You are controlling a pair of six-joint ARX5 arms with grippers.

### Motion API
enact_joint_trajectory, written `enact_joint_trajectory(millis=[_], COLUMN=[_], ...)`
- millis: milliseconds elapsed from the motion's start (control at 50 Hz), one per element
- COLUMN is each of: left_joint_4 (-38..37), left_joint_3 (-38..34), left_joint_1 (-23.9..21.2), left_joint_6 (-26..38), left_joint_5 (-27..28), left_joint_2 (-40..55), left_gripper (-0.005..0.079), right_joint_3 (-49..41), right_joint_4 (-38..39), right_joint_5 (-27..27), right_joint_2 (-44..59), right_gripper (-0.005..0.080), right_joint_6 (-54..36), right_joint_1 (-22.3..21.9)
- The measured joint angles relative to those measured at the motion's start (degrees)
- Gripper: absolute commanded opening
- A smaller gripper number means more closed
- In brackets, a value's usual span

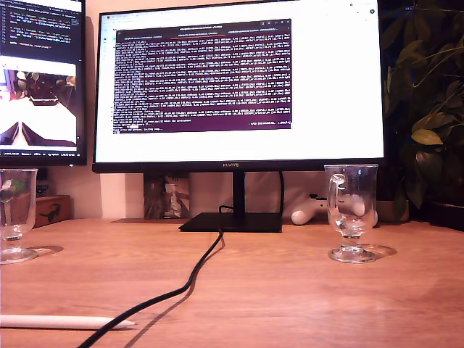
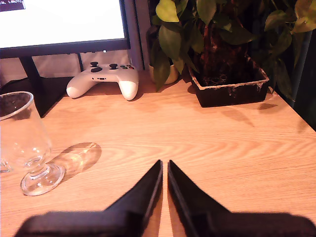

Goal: Pick the small glass cups in front of you with each of your hands, and place them behind the white pen

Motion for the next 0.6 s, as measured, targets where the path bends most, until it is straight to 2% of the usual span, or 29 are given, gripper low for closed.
enact_joint_trajectory(millis=[500, 600], left_joint_4=[0.0, 0.1], left_joint_3=[0.0, 0.0], left_joint_1=[0.0, 0.0], left_joint_6=[0.0, -1.0], left_joint_5=[0.0, 1.0], left_joint_2=[0.0, 0.0], left_gripper=[-0.0019, -0.0019], right_joint_3=[0.0, 0.0], right_joint_4=[0.0, 0.1], right_joint_5=[-0.1, -2.9], right_joint_2=[0.0, 0.0], right_gripper=[-0.0008, -0.0008], right_joint_6=[0.0, 3.1], right_joint_1=[0.0, 0.0])
